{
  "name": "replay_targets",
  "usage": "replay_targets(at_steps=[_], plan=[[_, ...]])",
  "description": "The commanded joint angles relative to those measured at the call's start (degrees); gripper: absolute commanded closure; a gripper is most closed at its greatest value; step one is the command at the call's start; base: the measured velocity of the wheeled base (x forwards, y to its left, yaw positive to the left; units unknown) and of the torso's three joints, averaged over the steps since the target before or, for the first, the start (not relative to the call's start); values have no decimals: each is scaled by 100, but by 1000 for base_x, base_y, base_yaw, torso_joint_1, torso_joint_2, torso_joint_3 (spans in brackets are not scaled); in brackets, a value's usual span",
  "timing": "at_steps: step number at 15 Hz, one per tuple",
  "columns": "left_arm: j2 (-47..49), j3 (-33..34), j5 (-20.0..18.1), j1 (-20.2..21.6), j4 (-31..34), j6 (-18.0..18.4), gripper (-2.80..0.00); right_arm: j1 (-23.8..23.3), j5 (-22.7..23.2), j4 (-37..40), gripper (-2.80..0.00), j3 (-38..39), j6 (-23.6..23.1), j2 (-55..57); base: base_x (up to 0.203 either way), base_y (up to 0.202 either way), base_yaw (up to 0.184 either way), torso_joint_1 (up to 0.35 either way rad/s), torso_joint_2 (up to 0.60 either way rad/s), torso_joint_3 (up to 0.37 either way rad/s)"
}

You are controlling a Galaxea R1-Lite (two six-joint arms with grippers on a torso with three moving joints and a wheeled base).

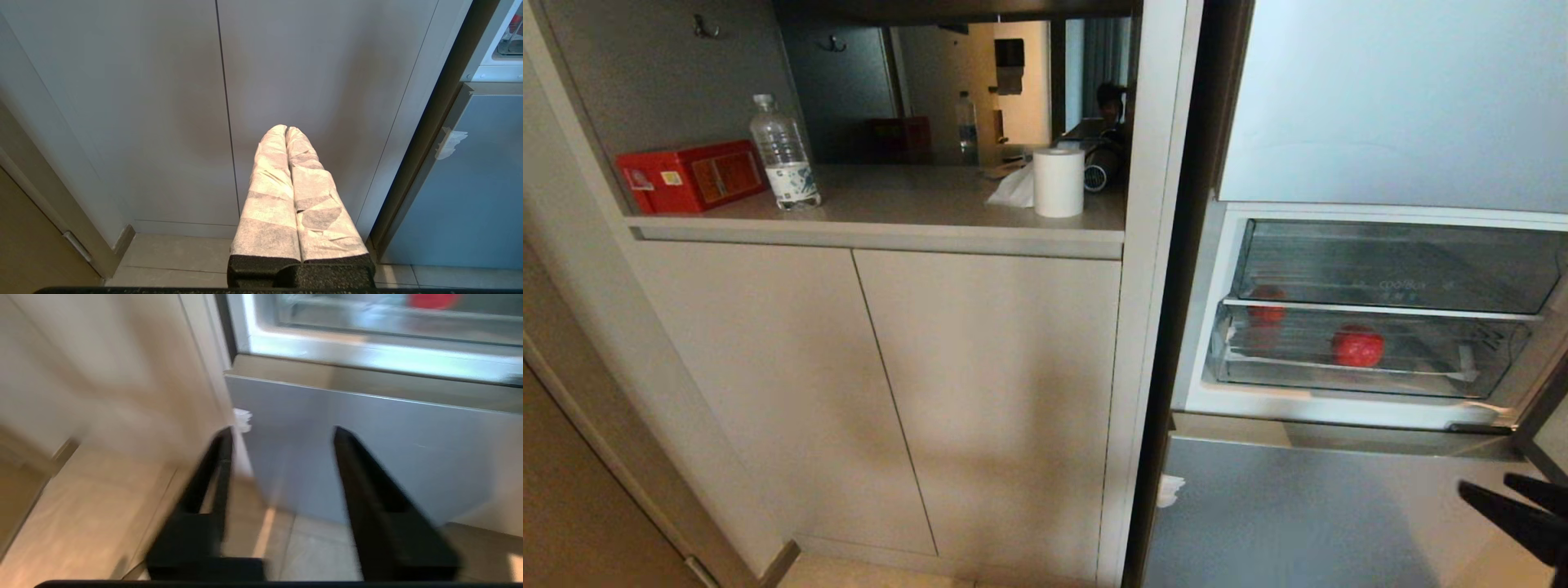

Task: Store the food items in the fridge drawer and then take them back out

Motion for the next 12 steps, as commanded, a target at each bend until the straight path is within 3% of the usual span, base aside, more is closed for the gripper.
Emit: replay_targets(at_steps=[1, 5, 8, 10, 12], plan=[[1, 9, 1, 0, -2, 2, 0, 361, -53, -1011, -280, -248, 22, 2237, 0, 0, 0, 0, 0, 0], [1, 9, 1, 0, -2, 1, 0, 914, -651, -3107, -280, -601, 65, 4418, 0, 0, 0, 0, 0, 0], [1, 9, 1, 0, -2, 2, 0, 1043, -1438, -4959, -280, -955, 62, 5688, 0, 0, 0, 0, 0, 0], [1, 9, 1, 0, -2, -7, 0, 1078, -1815, -5503, -280, -1463, 68, 6255, 0, 0, 0, 0, 0, 0], [1, 9, 1, 0, -2, 2, 0, 1090, -1906, -5599, -280, -1829, 87, 6474, 0, 0, 0, 0, 0, 0]])
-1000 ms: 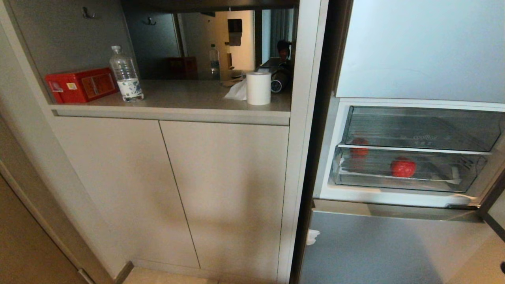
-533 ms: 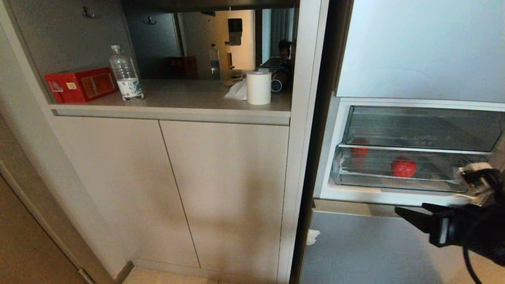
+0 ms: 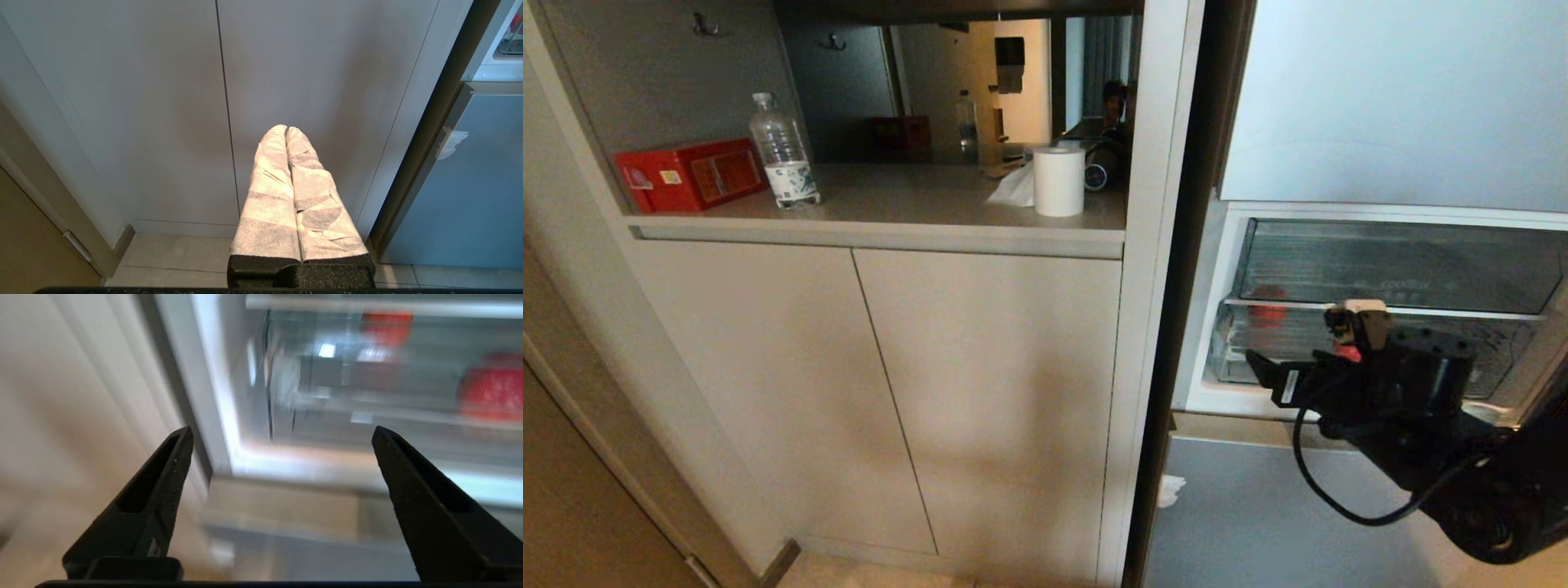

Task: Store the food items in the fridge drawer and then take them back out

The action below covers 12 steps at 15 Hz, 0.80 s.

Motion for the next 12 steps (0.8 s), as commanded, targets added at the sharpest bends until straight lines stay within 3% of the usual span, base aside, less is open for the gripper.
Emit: replay_targets(at_steps=[1, 12], plan=[[1, 9, 1, 0, -2, 0, 0, 16, -73, -90, -280, -530, 10, 651, 0, 0, 0, 0, 0, 0], [1, 9, 1, 0, -2, 0, 0, -42, -304, 707, -280, -1898, 20, 1430, 0, 0, 0, 0, 0, 0]])
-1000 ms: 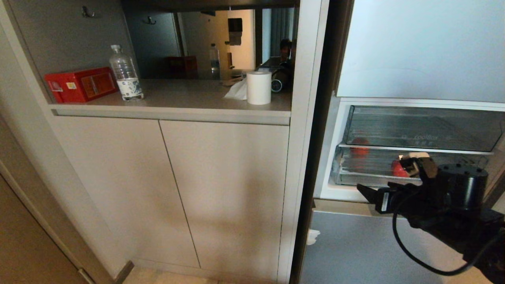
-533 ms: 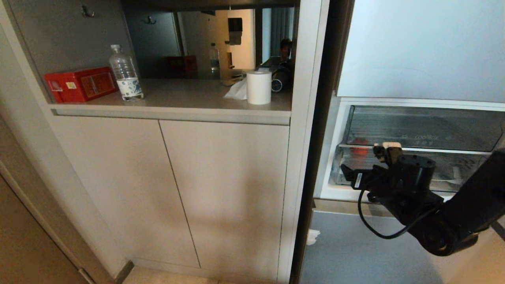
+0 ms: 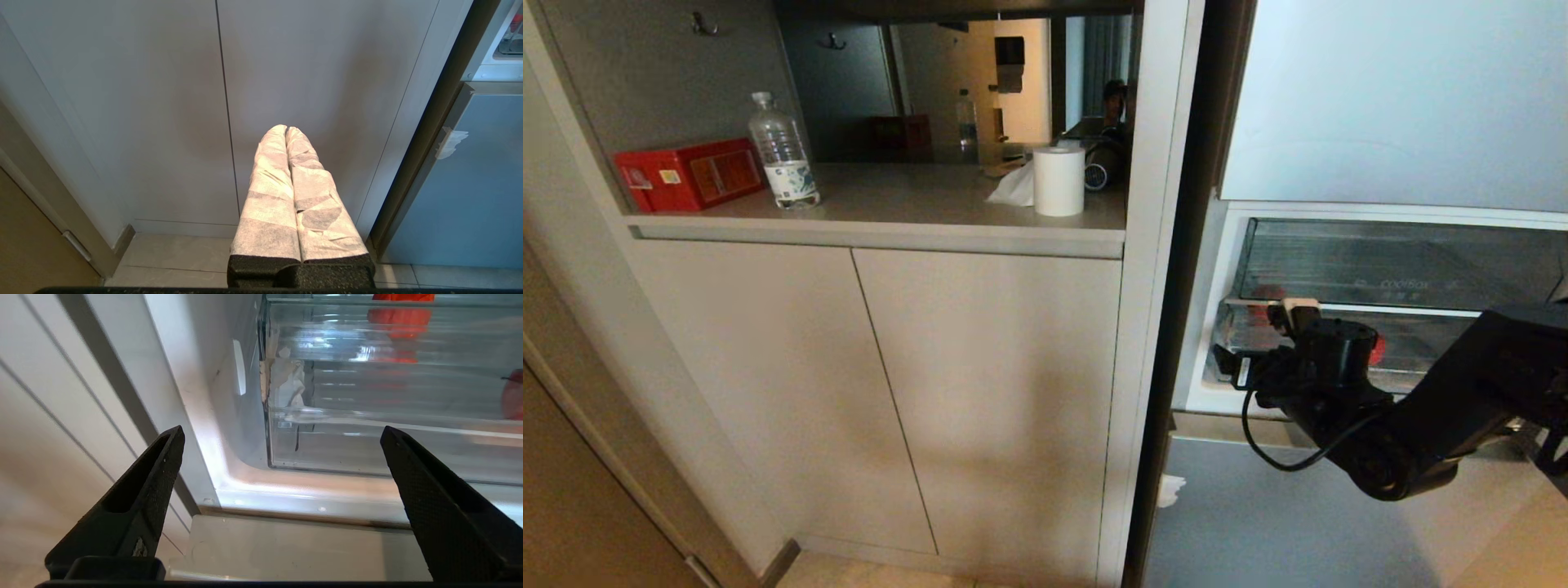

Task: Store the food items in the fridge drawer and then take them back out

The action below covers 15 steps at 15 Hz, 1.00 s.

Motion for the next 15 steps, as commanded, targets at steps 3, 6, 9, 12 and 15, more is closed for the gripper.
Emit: replay_targets(at_steps=[3, 6, 9, 12, 15], plan=[[1, 9, 1, 0, -2, 2, 0, -24, -96, 301, -280, -563, 6, 208, 0, 0, 0, 0, 0, 0], [1, 9, 1, 0, -2, 2, 0, -24, -194, 428, -280, -857, 9, 341, 0, 0, 0, 0, 0, 0], [1, 9, 1, 0, -2, 2, 0, -32, -259, 629, -280, -1049, 32, 414, 0, 0, 0, 0, 0, 0], [1, 9, 1, 0, -2, 2, 0, -68, -321, 728, -280, -1193, 66, 512, 0, 0, 0, 0, 0, 0], [1, 9, 1, 0, -2, 0, 0, -85, -345, 739, -280, -1405, 76, 685, 0, 0, 0, 0, 0, 0]])
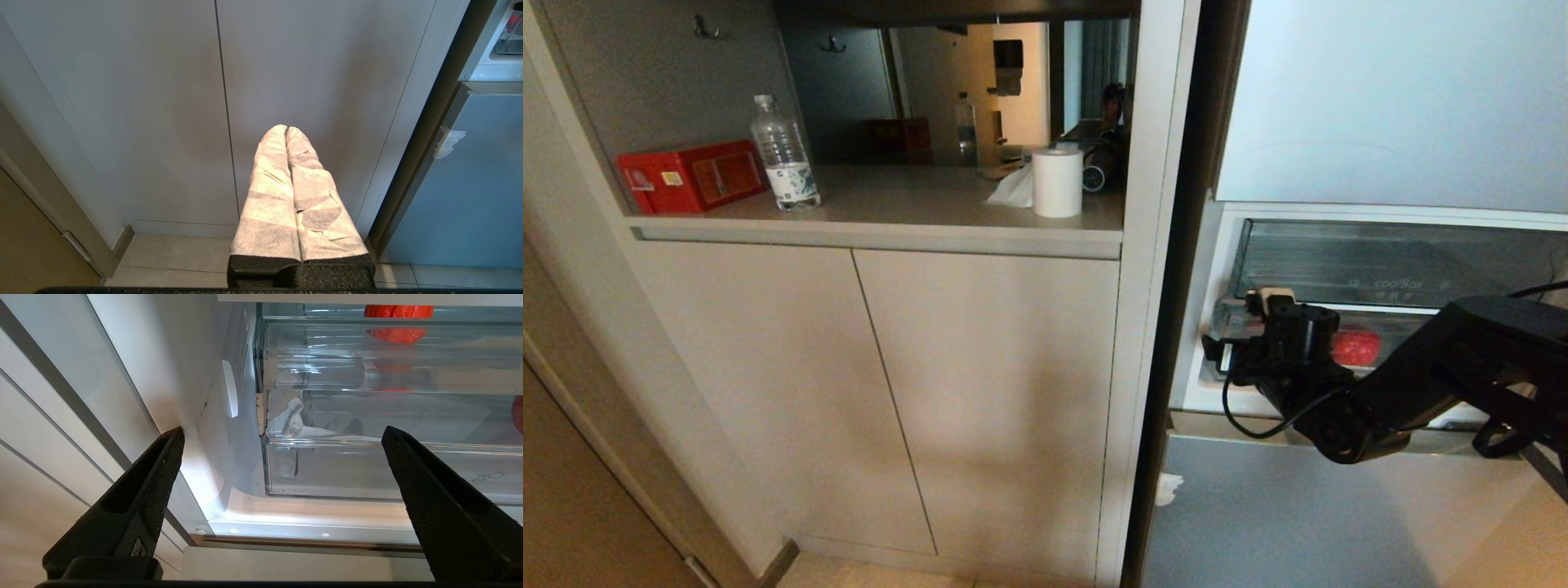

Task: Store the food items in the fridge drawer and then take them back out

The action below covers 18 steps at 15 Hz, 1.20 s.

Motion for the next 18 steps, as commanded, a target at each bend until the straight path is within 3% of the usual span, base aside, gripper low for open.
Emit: replay_targets(at_steps=[1, 2, 3, 18], plan=[[1, 9, 1, 0, -2, 2, 0, -14, -46, -76, -280, -131, 11, 160, 0, 0, 0, 0, 0, 0], [1, 9, 1, 0, -2, 2, 0, -14, -46, -76, -280, -131, 11, 169, 0, 0, 0, 0, 0, 0], [1, 9, 1, 0, -2, -1, 0, -14, -46, -76, 0, -123, 38, 169, 0, 0, 0, 0, 0, 0], [1, 9, 1, 0, -2, 2, 0, -31, -50, -94, 0, 115, 90, -90, 0, 0, 0, 0, 0, 0]])
